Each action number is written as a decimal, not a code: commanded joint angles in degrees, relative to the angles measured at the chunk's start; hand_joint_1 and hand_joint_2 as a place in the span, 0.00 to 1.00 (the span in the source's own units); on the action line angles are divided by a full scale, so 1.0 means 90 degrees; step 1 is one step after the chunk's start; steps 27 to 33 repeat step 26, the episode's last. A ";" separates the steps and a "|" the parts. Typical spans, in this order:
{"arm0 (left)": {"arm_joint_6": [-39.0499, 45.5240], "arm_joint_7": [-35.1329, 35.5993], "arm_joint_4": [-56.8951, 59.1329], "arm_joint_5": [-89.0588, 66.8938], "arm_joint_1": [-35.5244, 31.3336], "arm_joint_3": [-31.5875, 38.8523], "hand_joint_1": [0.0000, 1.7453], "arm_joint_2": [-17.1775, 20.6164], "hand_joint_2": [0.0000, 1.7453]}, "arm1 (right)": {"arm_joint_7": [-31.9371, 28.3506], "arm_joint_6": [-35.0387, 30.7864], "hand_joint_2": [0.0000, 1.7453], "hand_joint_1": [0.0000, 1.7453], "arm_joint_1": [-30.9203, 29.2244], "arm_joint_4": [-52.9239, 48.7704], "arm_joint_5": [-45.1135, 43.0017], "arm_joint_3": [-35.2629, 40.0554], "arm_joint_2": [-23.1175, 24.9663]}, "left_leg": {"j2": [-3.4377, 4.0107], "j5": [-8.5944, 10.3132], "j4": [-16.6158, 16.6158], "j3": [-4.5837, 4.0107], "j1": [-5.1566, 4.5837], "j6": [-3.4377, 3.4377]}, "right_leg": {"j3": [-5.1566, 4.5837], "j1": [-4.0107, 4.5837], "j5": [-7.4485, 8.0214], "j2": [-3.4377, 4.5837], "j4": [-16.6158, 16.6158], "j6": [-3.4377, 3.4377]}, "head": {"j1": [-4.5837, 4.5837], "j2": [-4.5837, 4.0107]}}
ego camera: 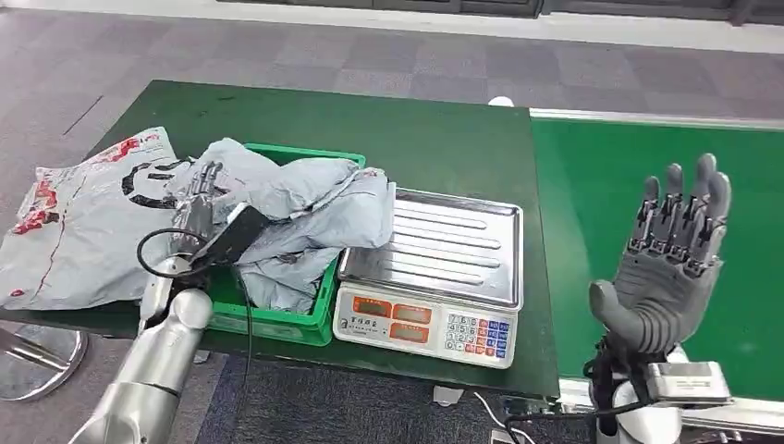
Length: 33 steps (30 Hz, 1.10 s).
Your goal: Moved the parcel from conveyor to table for the left to box.
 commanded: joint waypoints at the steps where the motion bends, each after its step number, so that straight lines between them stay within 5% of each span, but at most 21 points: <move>1: 0.0807 -0.0168 -0.0804 0.0239 0.0283 0.0596 0.00 -0.0016 0.00 | -0.0029 -0.0037 1.00 0.00 -0.0162 0.0172 -0.0056 -0.0261 0.0146 | 0.0004 -0.0003 -0.0008 0.0005 0.0003 0.0012 | 0.0004 0.0007 0.0001 0.0003 -0.0011 -0.0016 | 0.0000 0.0000; 8: 0.1468 -0.0357 -0.1025 0.0486 0.0363 0.0849 0.00 -0.0050 0.00 | -0.0029 -0.0074 1.00 0.00 -0.0179 0.0193 -0.0063 -0.0239 0.0143 | -0.0004 0.0005 -0.0030 0.0010 0.0006 0.0022 | 0.0015 0.0013 0.0005 -0.0005 -0.0034 -0.0028 | 0.0000 0.0000; 12: 0.1813 -0.2063 -0.2035 0.2340 0.0811 0.1071 0.00 -0.0181 0.00 | -0.0029 -0.0060 1.00 0.00 -0.0223 0.0315 -0.0277 -0.0147 0.0031 | 0.0014 -0.0006 -0.0015 0.0002 0.0008 0.0018 | 0.0004 0.0013 0.0002 0.0014 -0.0023 -0.0021 | 0.0000 0.0000; 15: 0.1604 -0.2532 -0.2577 0.3050 0.1127 0.0936 0.00 -0.0356 0.00 | -0.0029 -0.0011 1.00 0.00 -0.0301 0.0452 -0.0412 -0.0073 -0.0001 | 0.0012 -0.0012 -0.0006 -0.0003 0.0003 0.0005 | -0.0005 0.0005 -0.0006 0.0012 -0.0007 -0.0012 | 0.0000 0.0000; 17: 0.0741 -0.2847 -0.2826 0.4085 0.1280 0.0706 0.00 -0.0446 0.00 | -0.0029 0.0069 1.00 0.00 -0.0358 0.0526 -0.0546 -0.0024 -0.0007 | 0.0002 -0.0013 -0.0015 0.0006 0.0007 0.0011 | 0.0011 0.0011 -0.0005 0.0002 -0.0022 -0.0018 | 0.0000 0.0000; 19: -0.1292 -0.3036 -0.2676 0.5233 0.1305 0.0196 0.00 -0.0379 0.00 | -0.0029 0.0311 1.00 0.00 -0.0551 0.0824 -0.0769 -0.0049 0.0010 | -0.0001 -0.0012 -0.0013 0.0004 0.0006 0.0011 | 0.0009 0.0010 -0.0007 -0.0002 -0.0019 -0.0016 | 0.0000 0.0000; 22: -0.2003 -0.3183 -0.2421 0.5609 0.1229 -0.0004 0.00 -0.0427 0.00 | -0.0029 0.0440 1.00 0.00 -0.0684 0.1022 -0.0849 -0.0056 0.0026 | -0.0009 -0.0010 -0.0007 -0.0004 0.0003 0.0007 | 0.0003 0.0005 -0.0013 -0.0012 -0.0011 -0.0007 | 0.0000 0.0000; 24: -0.3381 -0.3219 -0.2011 0.6004 0.1119 -0.0357 0.00 -0.0376 0.00 | 0.0194 0.0730 1.00 0.00 -0.0849 0.1330 -0.0951 -0.0052 0.0048 | -0.0012 -0.0002 -0.0018 0.0002 0.0004 0.0016 | 0.0012 0.0007 -0.0005 -0.0014 -0.0026 -0.0014 | 0.0000 0.0000; 25: -0.3644 -0.3283 -0.1461 0.5797 0.0988 -0.0588 0.00 -0.0517 1.00 | 0.0272 0.0824 1.00 0.00 -0.0981 0.1660 -0.0963 -0.0077 0.0109 | -0.0006 -0.0006 -0.0012 -0.0002 0.0002 0.0010 | 0.0006 0.0004 -0.0007 -0.0009 -0.0017 -0.0010 | 0.0000 0.0000; 33: -0.3651 -0.3133 -0.1059 0.5724 0.0936 -0.0709 0.00 -0.0733 1.00 | 0.0473 0.0939 1.00 0.00 -0.0964 0.1843 -0.1067 -0.0136 0.0181 | -0.0009 -0.0003 -0.0019 0.0003 0.0001 0.0013 | 0.0013 0.0004 -0.0004 -0.0011 -0.0023 -0.0012 | 0.0002 0.0000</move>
